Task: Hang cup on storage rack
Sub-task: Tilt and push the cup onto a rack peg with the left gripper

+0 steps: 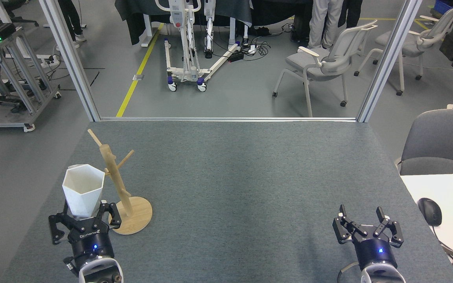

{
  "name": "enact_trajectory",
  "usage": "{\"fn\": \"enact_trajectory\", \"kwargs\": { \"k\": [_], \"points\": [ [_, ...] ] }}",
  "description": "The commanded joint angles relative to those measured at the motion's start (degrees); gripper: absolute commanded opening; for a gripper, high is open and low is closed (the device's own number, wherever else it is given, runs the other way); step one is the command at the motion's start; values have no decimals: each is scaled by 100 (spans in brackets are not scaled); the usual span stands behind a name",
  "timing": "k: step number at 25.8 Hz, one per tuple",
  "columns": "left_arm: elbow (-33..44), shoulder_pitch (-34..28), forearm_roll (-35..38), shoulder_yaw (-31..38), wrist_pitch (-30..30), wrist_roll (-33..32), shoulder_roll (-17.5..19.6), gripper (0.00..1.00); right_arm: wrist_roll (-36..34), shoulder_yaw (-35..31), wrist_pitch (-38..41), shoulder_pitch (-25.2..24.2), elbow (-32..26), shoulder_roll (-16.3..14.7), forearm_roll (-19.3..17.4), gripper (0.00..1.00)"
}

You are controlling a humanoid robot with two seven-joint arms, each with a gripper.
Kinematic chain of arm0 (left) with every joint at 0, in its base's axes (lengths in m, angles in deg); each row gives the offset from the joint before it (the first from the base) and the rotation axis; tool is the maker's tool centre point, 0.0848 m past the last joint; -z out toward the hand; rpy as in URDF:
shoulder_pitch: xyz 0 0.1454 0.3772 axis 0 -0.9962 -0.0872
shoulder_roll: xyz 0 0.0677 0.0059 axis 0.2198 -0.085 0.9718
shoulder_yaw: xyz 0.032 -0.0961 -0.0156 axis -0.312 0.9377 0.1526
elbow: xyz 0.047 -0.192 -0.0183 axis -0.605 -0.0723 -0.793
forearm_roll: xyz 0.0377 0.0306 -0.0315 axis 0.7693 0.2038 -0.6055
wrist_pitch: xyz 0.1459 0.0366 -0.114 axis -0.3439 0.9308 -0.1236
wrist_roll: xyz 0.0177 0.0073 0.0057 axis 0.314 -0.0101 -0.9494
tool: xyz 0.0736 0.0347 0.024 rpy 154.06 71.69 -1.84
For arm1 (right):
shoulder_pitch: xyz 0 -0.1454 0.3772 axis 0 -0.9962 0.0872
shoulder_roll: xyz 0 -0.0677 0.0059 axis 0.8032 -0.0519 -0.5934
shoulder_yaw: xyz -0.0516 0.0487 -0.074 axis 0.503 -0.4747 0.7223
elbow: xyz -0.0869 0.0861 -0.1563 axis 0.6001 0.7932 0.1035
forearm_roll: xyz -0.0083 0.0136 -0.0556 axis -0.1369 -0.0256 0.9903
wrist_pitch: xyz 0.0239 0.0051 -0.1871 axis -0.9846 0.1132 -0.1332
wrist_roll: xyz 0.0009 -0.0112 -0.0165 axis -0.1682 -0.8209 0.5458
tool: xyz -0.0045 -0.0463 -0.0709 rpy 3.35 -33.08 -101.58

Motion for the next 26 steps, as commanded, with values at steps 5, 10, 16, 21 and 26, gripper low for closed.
{"fn": "enact_trajectory", "kwargs": {
  "k": [5, 10, 16, 21, 26],
  "points": [
    [-7, -38, 0, -47, 4, 0, -16, 0, -1, 0, -1, 0, 5, 1, 0, 99],
    [-7, -47, 0, -56, -5, 0, -16, 0, -1, 0, -10, 0, -3, 18, 0, 99],
    [-7, -56, 0, -144, -5, 26, -33, 2, -1, 0, -10, -9, -3, 18, 0, 99],
    [-16, -56, 0, -144, -5, 79, -51, 4, -1, 0, -10, -9, -3, 27, 0, 99],
    [-16, -56, 0, -161, 4, 88, -60, 12, -1, 0, -10, -9, -3, 27, 0, 99]
  ]
}}
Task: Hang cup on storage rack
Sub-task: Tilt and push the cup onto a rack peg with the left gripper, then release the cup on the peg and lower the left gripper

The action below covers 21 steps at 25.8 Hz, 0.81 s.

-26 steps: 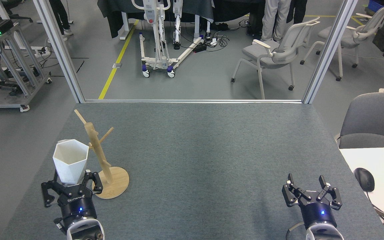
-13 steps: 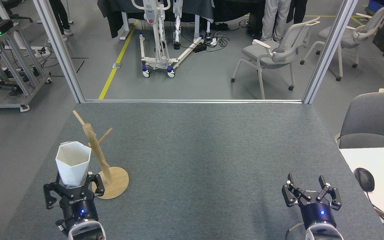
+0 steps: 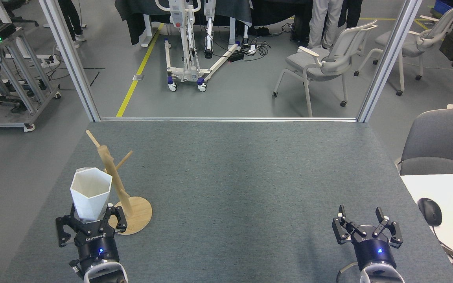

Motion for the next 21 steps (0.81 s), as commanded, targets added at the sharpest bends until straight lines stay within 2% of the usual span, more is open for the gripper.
{"fn": "enact_trajectory", "kwargs": {
  "k": [1, 3, 4, 7, 9, 13, 21],
  "points": [
    [0, 0, 0, -48, 5, 8, -12, 14, 1, 0, 2, -1, 8, 1, 0, 99],
    [0, 0, 9, -92, -13, 16, -12, 24, 1, 0, 2, -1, -1, 1, 0, 99],
    [0, 0, 9, -92, -21, 16, -21, 34, 1, 0, 2, -1, -1, 1, 0, 99],
    [-123, 26, 9, -83, -39, 298, -21, 80, 1, 0, 2, -1, -1, 1, 0, 99],
    [-176, 35, 9, -92, 5, 377, -48, 99, 1, 0, 2, -1, -1, 1, 0, 99],
    [-176, 17, 9, -92, 321, 350, -48, 99, 9, 0, 2, -1, 8, 1, 0, 99],
    [-290, 17, 0, -92, 374, 341, -74, 99, 18, 0, 2, -1, -1, 1, 0, 99]
  ]
}}
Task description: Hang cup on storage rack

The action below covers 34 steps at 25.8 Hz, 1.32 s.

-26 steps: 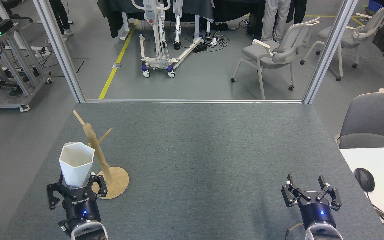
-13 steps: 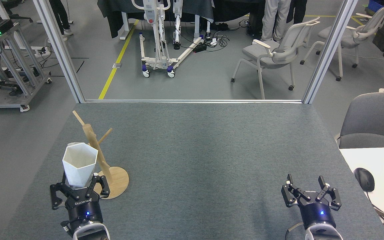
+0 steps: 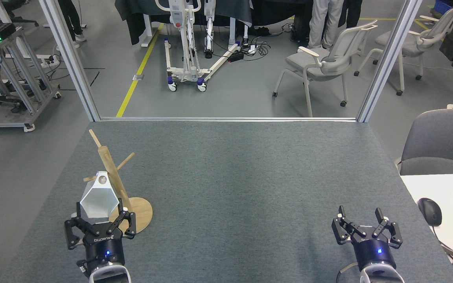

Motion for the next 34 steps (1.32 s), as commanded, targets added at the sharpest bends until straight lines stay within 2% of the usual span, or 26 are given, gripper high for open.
{"fn": "enact_trajectory", "kwargs": {
  "k": [1, 7, 14, 17, 22, 25, 27, 29, 31, 34],
  "points": [
    [-78, -1, -6, 0, 17, -15, -29, 99, 13, 0, 1, 0, -3, 0, 0, 99],
    [-403, -36, -6, -9, 26, -15, -196, 99, 13, -18, 10, 9, -12, 0, -9, 99],
    [-421, -502, -6, -27, 395, 2, -267, 99, 4, -27, 54, 9, -320, -35, -27, 99],
    [-69, -897, 2, -44, 1283, 2, -302, 99, -5, -35, 27, 9, -425, -44, -27, 99],
    [1047, -1583, 2, -88, 3014, 81, -688, 99, 22, -343, 71, -9, -706, -9, -35, 100],
    [1398, -1486, 2, -71, 4201, 81, -952, 99, 39, -343, 45, -62, -952, -9, -44, 100],
    [1504, -1170, -15, -35, 4930, 81, -1111, 99, 39, -334, 27, -150, -1058, -9, -44, 100],
    [1495, -818, -15, -18, 5545, 55, -1418, 99, 31, -334, 10, -246, -1225, 0, -27, 100],
    [1434, -502, -6, -18, 5730, -33, -1726, 99, 22, -334, 10, -405, -1330, -9, -26, 100],
    [1267, -194, 2, 0, 5510, -147, -2069, 99, 13, -334, 1, -431, -1339, 0, 0, 100]
  ]
}}
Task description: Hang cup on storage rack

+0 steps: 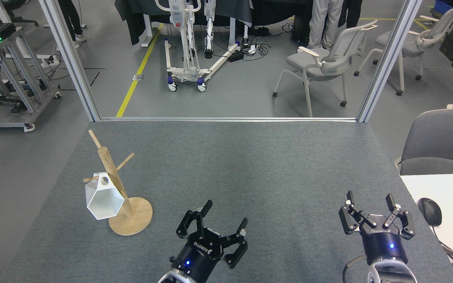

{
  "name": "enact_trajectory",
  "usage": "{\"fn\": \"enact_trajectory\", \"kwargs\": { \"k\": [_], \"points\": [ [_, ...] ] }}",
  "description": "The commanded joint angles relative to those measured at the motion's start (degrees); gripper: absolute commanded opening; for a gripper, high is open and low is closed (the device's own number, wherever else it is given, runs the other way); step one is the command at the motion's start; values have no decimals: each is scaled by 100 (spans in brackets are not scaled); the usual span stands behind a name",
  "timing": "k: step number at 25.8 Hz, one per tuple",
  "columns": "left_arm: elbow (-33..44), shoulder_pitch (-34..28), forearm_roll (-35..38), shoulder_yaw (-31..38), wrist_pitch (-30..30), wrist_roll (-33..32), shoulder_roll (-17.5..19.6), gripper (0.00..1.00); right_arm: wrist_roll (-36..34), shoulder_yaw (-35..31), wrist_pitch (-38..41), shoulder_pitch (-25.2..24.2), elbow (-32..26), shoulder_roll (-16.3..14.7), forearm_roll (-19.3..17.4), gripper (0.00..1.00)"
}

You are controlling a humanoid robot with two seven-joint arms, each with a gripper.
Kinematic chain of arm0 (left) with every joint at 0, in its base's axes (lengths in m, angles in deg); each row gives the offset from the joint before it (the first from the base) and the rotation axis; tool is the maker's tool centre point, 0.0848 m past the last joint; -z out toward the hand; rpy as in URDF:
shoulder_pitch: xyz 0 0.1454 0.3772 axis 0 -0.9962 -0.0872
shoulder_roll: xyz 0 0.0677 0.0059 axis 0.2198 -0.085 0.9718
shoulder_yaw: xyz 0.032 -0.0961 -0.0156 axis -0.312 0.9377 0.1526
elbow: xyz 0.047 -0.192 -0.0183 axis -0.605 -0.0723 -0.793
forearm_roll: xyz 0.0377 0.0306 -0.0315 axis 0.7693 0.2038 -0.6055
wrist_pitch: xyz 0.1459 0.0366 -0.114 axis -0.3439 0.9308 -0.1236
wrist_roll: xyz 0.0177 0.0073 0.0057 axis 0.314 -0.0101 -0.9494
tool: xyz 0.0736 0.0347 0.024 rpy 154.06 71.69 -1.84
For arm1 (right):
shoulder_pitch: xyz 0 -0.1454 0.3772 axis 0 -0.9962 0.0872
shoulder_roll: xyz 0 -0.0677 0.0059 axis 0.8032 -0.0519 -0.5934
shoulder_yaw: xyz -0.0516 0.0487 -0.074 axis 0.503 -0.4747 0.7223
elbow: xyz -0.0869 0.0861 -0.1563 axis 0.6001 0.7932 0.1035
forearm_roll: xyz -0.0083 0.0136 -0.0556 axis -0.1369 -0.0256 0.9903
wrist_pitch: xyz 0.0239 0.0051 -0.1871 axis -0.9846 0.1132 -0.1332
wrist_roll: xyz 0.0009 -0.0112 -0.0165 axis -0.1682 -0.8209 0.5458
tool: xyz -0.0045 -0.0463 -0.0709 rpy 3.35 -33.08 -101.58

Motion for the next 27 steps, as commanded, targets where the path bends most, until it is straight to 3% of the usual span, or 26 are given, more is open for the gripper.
{"fn": "enact_trajectory", "kwargs": {
  "k": [1, 6, 11, 27],
  "points": [
    [-145, 384, 20, 10, -104, -163, -344, 99, -11, -1, -8, -74, -51, -7, 17, 100],
    [-505, 595, 82, -16, -1088, -796, -344, 99, -37, -176, -69, -74, 10, 11, 0, 100],
    [-531, 674, 336, -25, -1818, -840, -326, 99, -11, -185, -69, -65, 10, 11, 9, 100],
    [-443, 648, 424, -43, -1836, -814, -335, 99, -20, -194, -78, -12, 160, -7, -114, 100]
  ]
}}
